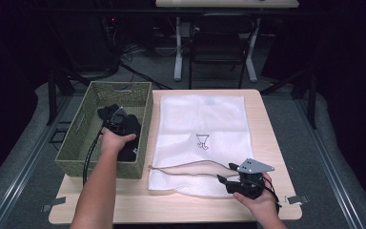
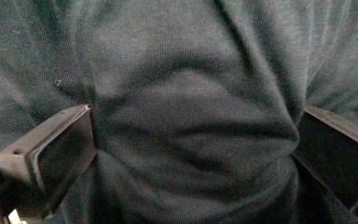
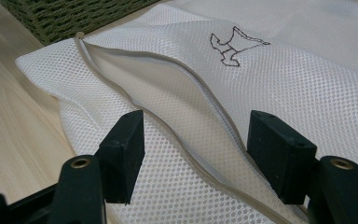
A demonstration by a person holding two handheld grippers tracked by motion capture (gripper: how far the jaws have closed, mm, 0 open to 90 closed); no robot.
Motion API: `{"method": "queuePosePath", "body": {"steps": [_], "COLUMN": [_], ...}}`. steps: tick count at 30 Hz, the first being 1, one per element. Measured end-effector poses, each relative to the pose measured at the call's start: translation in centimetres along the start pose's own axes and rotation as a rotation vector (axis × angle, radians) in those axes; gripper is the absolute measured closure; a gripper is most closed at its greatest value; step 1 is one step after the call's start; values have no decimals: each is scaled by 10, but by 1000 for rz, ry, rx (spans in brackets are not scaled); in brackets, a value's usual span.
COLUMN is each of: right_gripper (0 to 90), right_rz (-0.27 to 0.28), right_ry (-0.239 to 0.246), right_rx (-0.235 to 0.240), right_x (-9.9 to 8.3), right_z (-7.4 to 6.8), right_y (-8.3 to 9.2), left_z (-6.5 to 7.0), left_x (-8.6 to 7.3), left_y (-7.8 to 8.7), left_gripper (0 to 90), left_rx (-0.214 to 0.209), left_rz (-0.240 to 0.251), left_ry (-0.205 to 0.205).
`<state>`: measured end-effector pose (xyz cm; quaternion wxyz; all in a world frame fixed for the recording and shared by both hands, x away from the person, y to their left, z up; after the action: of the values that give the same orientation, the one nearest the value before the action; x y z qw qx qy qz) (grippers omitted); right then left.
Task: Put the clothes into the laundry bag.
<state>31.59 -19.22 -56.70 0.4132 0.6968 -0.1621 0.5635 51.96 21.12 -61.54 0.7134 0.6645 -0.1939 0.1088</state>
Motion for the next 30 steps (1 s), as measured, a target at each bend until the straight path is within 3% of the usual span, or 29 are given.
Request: {"method": "queuePosePath", "body": {"steps": [4,11,19,22,30], "right_gripper": [364,365,365,365,365], "right_rz": [-2,-1,0,0,4], "right_ry": [1,-1,-1,-1,-4], "right_rx": [0,-4,-3,-5,-8], "right_x": [0,-1,-1,-1,0], "right_z": [0,1,1,2,2], "right_y": [1,2,2,2,3], "left_z": [-1,-7,-16,-20,-26], "left_x": [0,0,-1,-1,0], "left_y": [2,7,14,16,17], "left_gripper": [37,180,374,521,605], "left_rx": [1,4,-13,-8,-25], "left_rz": [0,15,27,32,29], "left_ry": [-4,4,25,31,38]}}
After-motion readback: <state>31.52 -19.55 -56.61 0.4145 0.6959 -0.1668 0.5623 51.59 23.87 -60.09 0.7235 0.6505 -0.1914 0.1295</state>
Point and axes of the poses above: each handheld gripper's, and its own axes: y roughly backward along the jaws, x roughly out of its top, z roughly to its right, the point moved 6 cm from there along -y, roughly forward along the jaws, and after that the axes turned 9 degrees about z, right-handed, at the moved point
